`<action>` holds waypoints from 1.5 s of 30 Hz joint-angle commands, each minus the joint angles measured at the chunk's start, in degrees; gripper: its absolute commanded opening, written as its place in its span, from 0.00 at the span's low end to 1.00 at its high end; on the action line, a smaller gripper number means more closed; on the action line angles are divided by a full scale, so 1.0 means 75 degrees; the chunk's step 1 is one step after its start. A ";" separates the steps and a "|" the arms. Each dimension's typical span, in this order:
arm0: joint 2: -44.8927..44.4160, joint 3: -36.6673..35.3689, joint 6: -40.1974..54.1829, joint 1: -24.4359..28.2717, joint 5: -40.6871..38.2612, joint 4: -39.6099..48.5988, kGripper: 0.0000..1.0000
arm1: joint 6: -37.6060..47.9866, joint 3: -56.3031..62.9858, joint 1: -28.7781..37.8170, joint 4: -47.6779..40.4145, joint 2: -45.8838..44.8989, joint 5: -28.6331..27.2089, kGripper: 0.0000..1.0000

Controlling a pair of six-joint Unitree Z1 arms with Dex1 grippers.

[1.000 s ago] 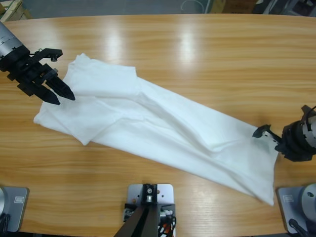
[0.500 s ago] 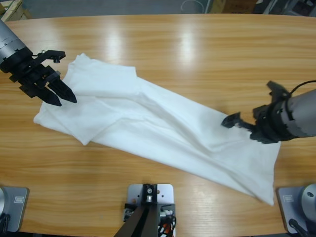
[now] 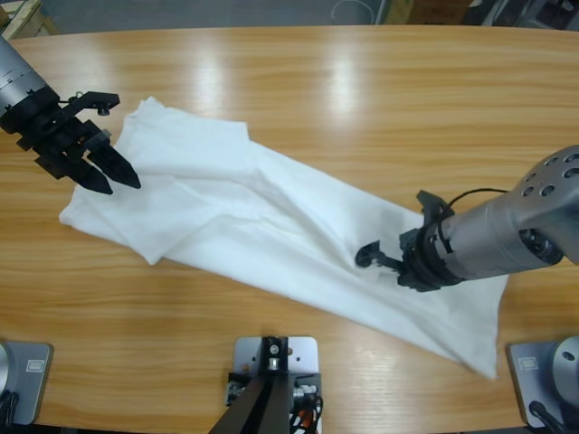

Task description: Fold clothes

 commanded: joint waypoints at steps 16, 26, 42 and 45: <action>0.0048 0.0190 -0.0004 0.0170 0.0086 -0.0097 0.76 | -0.3151 -0.2052 -0.2952 0.2212 0.0766 -0.0759 1.00; 0.0027 0.0194 -0.0004 0.0207 0.0089 -0.0094 0.76 | -0.1970 -0.2116 -0.2125 0.3543 -0.0430 -0.1884 1.00; -0.0081 0.0229 -0.0004 0.0181 0.0089 -0.0085 0.76 | -0.1489 -0.1312 -0.1065 0.2488 0.1391 -0.0353 1.00; -0.0069 0.0227 -0.0004 0.0181 0.0089 -0.0085 0.76 | -0.1714 -0.1321 -0.1105 0.2308 0.1436 -0.0316 1.00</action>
